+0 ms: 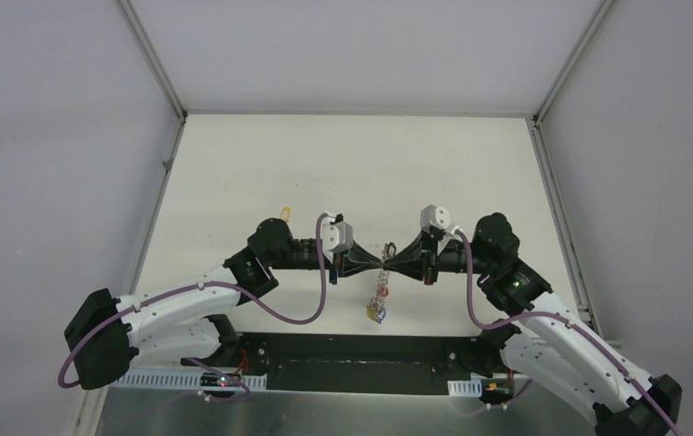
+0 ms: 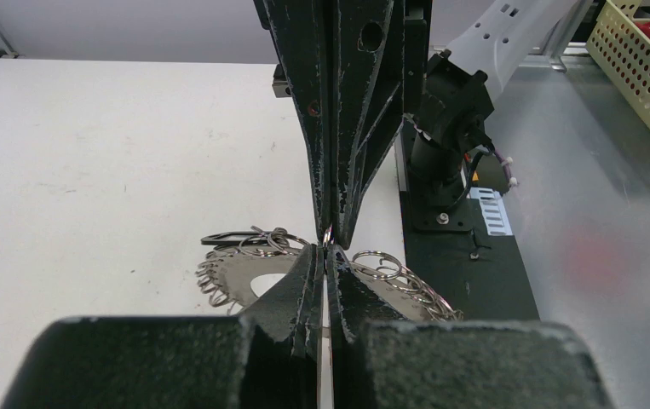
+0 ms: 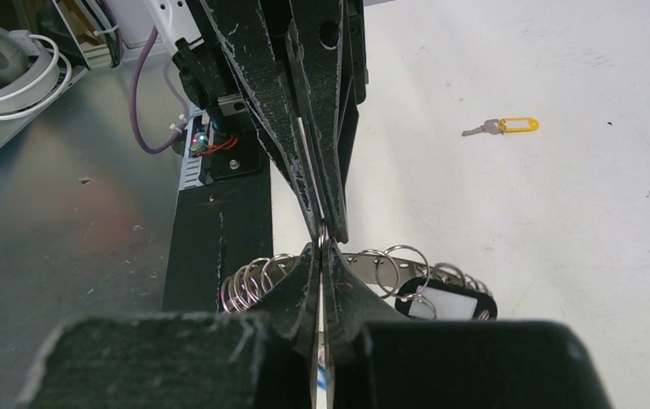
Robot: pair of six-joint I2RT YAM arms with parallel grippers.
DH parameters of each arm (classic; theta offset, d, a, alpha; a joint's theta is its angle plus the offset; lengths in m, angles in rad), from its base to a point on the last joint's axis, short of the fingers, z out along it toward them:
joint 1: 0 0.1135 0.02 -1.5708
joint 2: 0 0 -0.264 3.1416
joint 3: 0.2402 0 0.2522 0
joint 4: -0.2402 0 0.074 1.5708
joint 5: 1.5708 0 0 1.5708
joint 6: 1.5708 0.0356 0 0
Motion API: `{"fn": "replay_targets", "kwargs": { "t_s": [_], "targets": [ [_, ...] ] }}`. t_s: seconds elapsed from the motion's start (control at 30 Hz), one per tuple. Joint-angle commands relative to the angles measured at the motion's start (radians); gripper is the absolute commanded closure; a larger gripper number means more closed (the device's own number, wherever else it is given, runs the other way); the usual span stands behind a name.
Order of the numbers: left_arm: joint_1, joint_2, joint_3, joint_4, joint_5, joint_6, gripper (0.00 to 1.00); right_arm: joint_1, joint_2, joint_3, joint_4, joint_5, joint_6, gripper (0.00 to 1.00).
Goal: Put the keys on the keyring
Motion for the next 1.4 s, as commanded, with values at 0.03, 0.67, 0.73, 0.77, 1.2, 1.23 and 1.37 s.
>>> {"fn": "replay_targets", "kwargs": {
  "t_s": [0.03,0.67,0.73,0.77,1.2,1.23,1.37],
  "targets": [
    [-0.012,0.008,0.047,0.037,-0.002,-0.002,1.0,0.004,-0.005,0.02,0.084,-0.03,0.008,1.0],
    [-0.018,0.019,0.467,-0.831,-0.051,0.299,1.0,0.006,0.043,0.105,-0.034,-0.038,-0.037,0.35],
    [-0.017,0.046,0.529,-0.918,-0.065,0.327,1.0,0.009,0.058,0.111,-0.023,-0.032,-0.022,0.38],
    [-0.018,0.058,0.558,-0.958,-0.071,0.339,1.0,0.011,0.063,0.112,-0.011,-0.037,-0.019,0.4],
    [-0.033,0.157,0.767,-1.201,-0.1,0.399,1.0,0.059,0.124,0.105,0.191,-0.025,0.075,0.65],
    [-0.033,0.157,0.77,-1.203,-0.1,0.399,1.0,0.067,0.133,0.104,0.197,-0.025,0.076,0.67],
    [-0.036,0.156,0.773,-1.207,-0.094,0.398,1.0,0.095,0.164,0.102,0.222,-0.017,0.075,0.72]
  ]
}}
